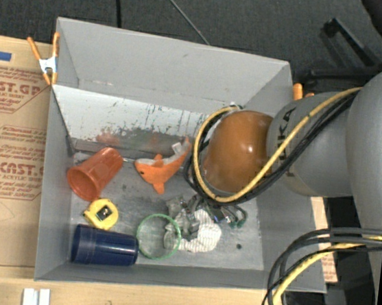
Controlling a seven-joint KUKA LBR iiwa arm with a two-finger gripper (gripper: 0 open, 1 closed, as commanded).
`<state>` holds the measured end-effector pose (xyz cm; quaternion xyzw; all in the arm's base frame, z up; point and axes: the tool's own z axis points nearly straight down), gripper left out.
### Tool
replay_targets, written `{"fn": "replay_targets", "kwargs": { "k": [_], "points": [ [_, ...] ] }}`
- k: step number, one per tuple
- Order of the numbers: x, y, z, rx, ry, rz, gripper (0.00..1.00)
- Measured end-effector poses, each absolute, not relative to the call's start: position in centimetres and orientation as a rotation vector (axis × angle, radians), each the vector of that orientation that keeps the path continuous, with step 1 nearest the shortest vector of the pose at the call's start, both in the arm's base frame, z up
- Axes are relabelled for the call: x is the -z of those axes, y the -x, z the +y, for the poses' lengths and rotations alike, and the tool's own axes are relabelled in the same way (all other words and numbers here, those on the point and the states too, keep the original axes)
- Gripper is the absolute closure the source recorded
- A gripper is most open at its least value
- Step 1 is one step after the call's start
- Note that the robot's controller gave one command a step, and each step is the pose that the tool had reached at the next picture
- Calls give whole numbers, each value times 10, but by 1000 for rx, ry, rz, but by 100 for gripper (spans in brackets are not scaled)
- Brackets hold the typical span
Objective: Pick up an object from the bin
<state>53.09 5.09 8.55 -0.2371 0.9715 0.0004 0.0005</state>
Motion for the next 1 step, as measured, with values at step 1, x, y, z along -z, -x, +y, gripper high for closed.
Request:
{"fn": "replay_targets", "kwargs": {
  "k": [1],
  "points": [
    [-90, -545, 44, -3, 900, 3011, 100]
  ]
}}
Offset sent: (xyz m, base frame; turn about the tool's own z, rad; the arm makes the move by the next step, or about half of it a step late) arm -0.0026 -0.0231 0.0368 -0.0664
